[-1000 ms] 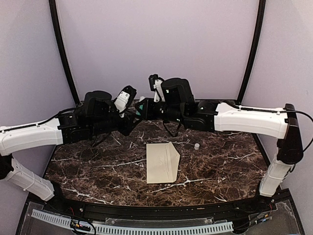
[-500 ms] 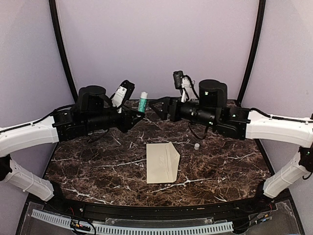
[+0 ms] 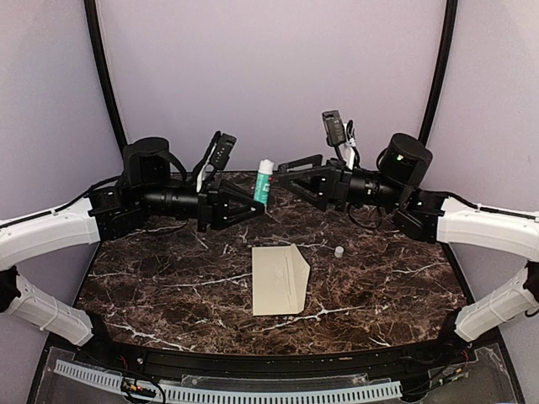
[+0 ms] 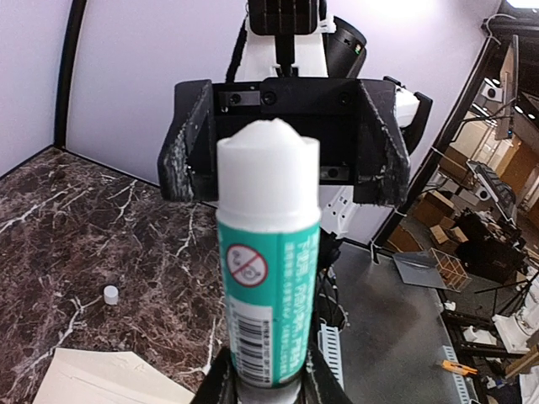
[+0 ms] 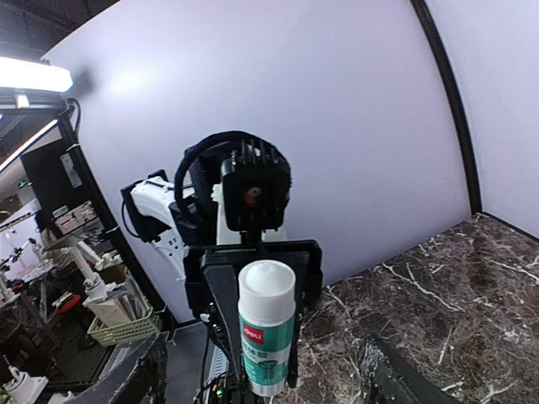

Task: Place the letter into the envelope and seal it
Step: Unscrew the solid glue.

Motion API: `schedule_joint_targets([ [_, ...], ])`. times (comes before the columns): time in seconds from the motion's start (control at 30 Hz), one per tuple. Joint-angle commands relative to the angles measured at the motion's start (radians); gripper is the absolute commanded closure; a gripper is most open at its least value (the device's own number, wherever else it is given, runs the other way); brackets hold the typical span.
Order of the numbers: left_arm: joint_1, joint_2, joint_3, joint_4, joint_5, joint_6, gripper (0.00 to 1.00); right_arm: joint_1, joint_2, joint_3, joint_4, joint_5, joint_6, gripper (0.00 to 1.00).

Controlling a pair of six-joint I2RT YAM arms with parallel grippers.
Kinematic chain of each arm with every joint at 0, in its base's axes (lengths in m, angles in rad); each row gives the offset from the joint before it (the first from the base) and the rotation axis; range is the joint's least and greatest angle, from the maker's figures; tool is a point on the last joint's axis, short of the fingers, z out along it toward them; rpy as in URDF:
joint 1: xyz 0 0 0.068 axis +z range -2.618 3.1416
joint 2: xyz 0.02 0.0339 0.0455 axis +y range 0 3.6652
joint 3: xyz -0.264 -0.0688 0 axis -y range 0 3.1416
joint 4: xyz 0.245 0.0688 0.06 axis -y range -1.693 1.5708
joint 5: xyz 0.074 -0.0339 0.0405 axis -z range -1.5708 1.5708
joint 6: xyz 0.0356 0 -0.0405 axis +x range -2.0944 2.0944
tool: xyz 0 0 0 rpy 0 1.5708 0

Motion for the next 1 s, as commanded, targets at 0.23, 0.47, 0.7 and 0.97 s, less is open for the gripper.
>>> schedule_joint_targets([
  [0.23,0.002,0.042,0.049,0.070,0.221,-0.042,1.00,0.034,0.124,0.122,0.101,-0.267,0.034,0.54],
  [0.47,0.001,0.027,0.043,0.031,0.116,0.005,1.00,0.039,0.122,0.119,0.095,-0.221,0.029,1.00],
  [0.7,-0.009,-0.017,0.037,-0.117,-0.455,0.098,1.00,0.087,0.126,0.143,-0.080,0.114,-0.051,1.00],
  [0.97,-0.077,0.028,0.050,-0.188,-0.853,0.217,1.00,0.192,0.292,0.376,-0.381,0.568,-0.016,1.00],
])
